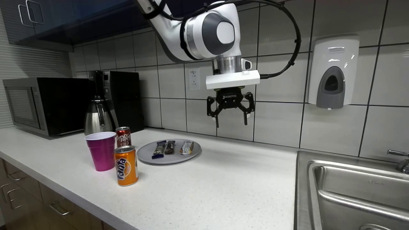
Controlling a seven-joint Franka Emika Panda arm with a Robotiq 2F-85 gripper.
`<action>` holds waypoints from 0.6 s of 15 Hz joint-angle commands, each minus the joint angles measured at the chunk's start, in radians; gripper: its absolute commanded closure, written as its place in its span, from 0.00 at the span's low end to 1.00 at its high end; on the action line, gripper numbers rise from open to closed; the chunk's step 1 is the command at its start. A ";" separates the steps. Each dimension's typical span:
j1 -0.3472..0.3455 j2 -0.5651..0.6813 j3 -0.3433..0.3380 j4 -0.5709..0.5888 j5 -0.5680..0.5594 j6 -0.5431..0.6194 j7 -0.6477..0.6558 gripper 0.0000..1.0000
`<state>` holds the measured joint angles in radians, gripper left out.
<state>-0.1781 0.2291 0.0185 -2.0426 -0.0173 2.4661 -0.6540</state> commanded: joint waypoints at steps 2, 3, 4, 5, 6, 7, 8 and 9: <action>-0.020 -0.107 -0.028 -0.104 0.062 0.022 -0.084 0.00; -0.018 -0.120 -0.038 -0.114 0.066 0.020 -0.089 0.00; -0.015 -0.131 -0.048 -0.124 0.064 0.020 -0.087 0.00; -0.014 -0.142 -0.057 -0.133 0.063 0.018 -0.086 0.00; -0.012 -0.151 -0.065 -0.142 0.060 0.016 -0.083 0.00; -0.010 -0.161 -0.072 -0.150 0.059 0.015 -0.082 0.00; -0.010 -0.169 -0.076 -0.155 0.064 0.007 -0.089 0.00; -0.010 -0.178 -0.081 -0.161 0.069 0.000 -0.097 0.00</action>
<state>-0.1880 0.1115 -0.0485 -2.1531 0.0210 2.4706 -0.7002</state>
